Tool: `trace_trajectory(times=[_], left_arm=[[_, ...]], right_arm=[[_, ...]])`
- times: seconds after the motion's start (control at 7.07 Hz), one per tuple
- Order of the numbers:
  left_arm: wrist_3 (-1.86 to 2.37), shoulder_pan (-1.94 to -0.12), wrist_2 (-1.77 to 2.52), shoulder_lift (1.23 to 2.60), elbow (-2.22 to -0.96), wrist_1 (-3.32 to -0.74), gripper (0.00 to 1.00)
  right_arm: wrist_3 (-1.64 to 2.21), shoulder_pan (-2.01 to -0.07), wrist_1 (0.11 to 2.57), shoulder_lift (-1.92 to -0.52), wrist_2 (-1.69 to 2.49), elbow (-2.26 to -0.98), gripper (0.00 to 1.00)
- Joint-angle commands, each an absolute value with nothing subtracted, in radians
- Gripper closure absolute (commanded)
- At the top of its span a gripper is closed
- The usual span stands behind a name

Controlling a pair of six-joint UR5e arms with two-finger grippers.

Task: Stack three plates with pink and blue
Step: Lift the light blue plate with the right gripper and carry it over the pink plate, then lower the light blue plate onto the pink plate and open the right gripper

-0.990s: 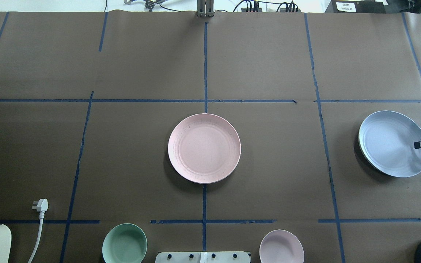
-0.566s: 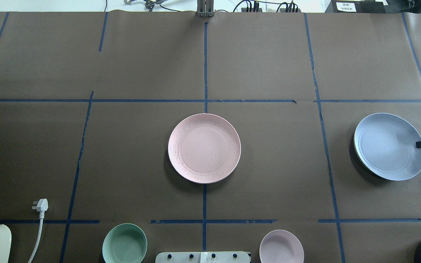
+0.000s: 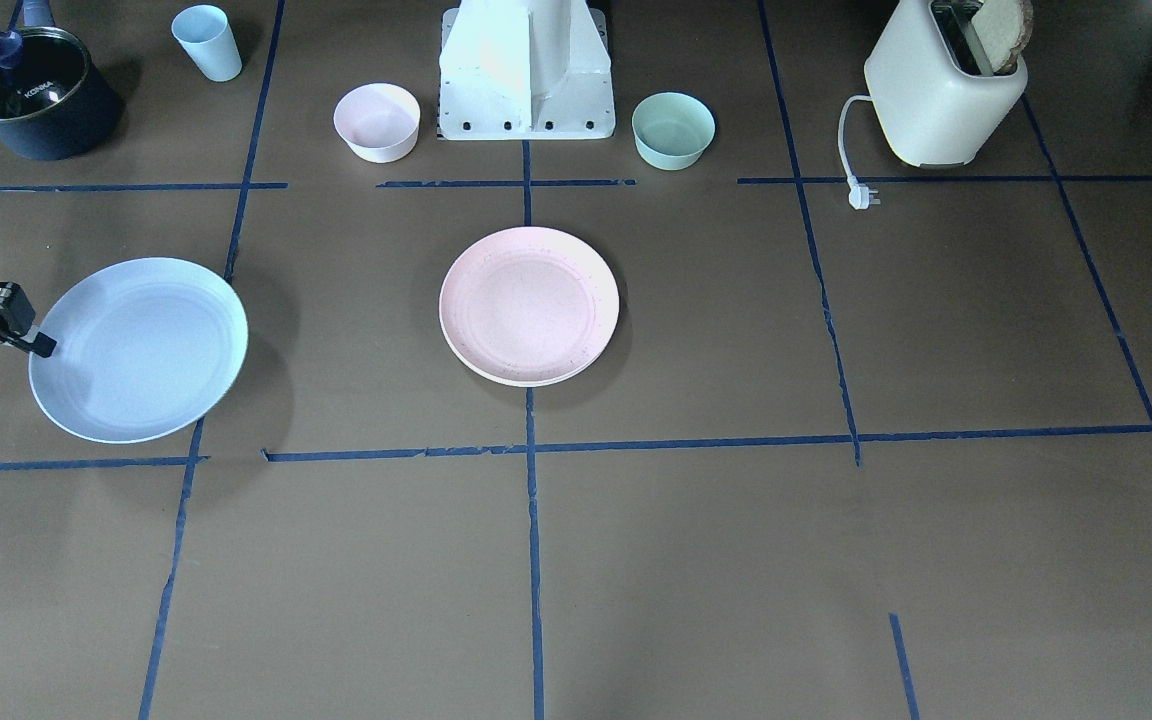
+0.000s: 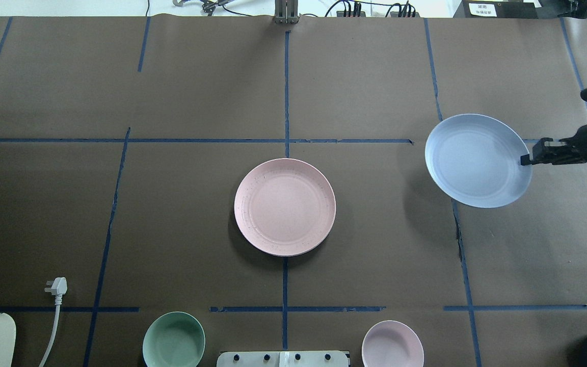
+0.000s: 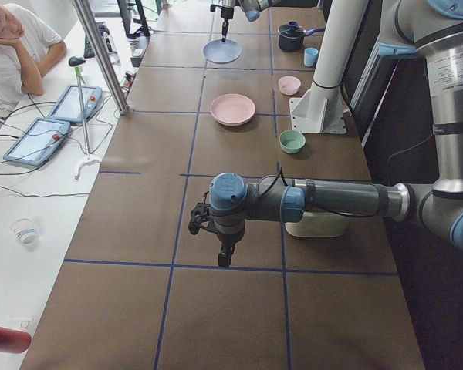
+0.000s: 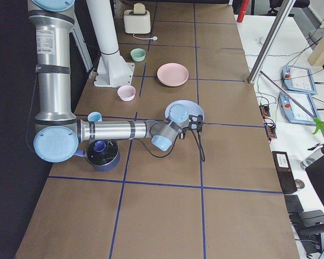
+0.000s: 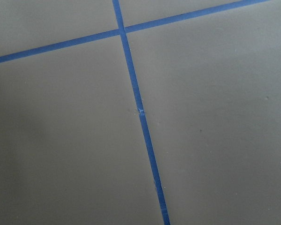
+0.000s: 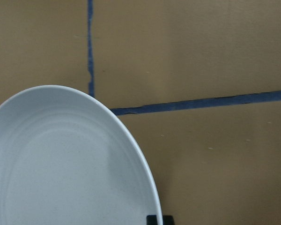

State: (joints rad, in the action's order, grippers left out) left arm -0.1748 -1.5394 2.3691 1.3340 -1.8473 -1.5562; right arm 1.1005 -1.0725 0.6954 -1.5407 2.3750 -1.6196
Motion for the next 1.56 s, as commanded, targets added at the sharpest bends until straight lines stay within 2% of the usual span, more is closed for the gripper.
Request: trace_trajectory(times=[0.0, 0.28, 0.57, 1.13, 1.27, 1.41], left_arm=[[-0.172, -1.54, 2.37, 1.328, -1.842, -1.552, 0.0], [-0.1, -1.54, 2.367, 1.315, -1.842, -1.555, 0.0], [-0.098, -1.54, 2.37, 1.315, -1.842, -1.555, 0.0], [-0.095, -1.54, 2.37, 1.315, -1.842, -1.555, 0.0], [-0.095, -1.54, 2.37, 1.316, -1.842, -1.555, 0.0], [-0.095, -1.54, 2.37, 1.316, -1.842, -1.555, 0.0]], right_arm=[[1.278, -0.978, 0.95, -1.401, 2.35, -1.805, 1.0], [1.452, -0.796, 0.98, -1.275, 2.17, -1.806, 1.0], [1.488, -0.624, 1.156, -1.151, 1.984, -1.795, 1.0], [1.488, -0.497, 1.17, -1.15, 1.879, -1.79, 1.0], [1.514, -0.488, 1.17, -1.146, 1.861, -1.787, 0.63], [1.558, -0.479, 1.169, -1.141, 1.85, -1.776, 0.01]])
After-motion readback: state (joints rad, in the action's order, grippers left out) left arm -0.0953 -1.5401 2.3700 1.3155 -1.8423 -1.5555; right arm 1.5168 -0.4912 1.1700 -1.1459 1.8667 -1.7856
